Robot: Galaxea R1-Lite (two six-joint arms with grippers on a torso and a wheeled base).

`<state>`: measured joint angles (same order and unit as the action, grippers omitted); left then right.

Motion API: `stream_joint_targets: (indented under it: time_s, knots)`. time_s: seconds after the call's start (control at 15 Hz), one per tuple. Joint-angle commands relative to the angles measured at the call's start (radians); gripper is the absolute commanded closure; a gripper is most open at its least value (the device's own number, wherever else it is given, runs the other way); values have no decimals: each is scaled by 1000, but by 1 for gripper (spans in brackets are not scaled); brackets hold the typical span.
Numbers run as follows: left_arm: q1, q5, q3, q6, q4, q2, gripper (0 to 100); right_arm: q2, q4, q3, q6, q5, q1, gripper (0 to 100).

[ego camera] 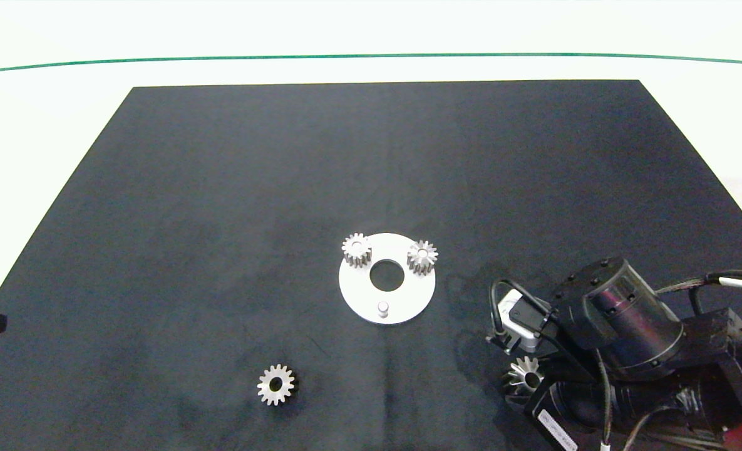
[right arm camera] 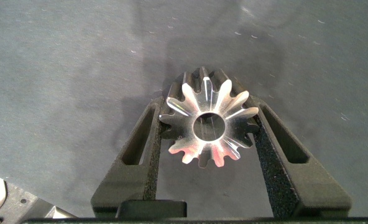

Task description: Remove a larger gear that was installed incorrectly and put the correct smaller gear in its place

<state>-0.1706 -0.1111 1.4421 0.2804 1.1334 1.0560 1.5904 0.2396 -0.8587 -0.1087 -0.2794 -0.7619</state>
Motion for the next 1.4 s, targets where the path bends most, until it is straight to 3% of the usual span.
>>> stream_joint_targets:
  time_s: [0.07, 0.13, 0.8, 0.87, 1.0, 1.2, 1.27, 1.33, 1.4]
  knots:
    - [-12, -2, 0, 2, 6, -1, 0, 19, 4, 0, 4, -3, -20, 93]
    - [-12, -2, 0, 2, 6, -1, 0, 16, 4, 1, 1, -3, -30, 0]
    - [-12, -1, 1, 3, 6, -2, 0, -50, 17, -11, -3, -14, -56, 0]
    - [-13, -2, 0, 3, 6, -1, 0, -78, 44, -34, -5, -15, -54, 0]
    - [-13, -1, -3, 5, 6, 7, 0, -95, 207, -154, 18, -15, -50, 0]
    - [-15, 13, -3, 13, 0, 50, 0, -89, 526, -461, 138, -20, -28, 0]
    - [-30, 19, -3, 42, -1, 88, 0, -86, 679, -588, 205, -21, -17, 0]
    - [-82, 19, -3, 103, -6, 118, 0, -84, 802, -697, 268, -21, 13, 0]
    - [-142, 17, -5, 157, -24, 133, 0, -86, 876, -761, 311, -21, 52, 0]
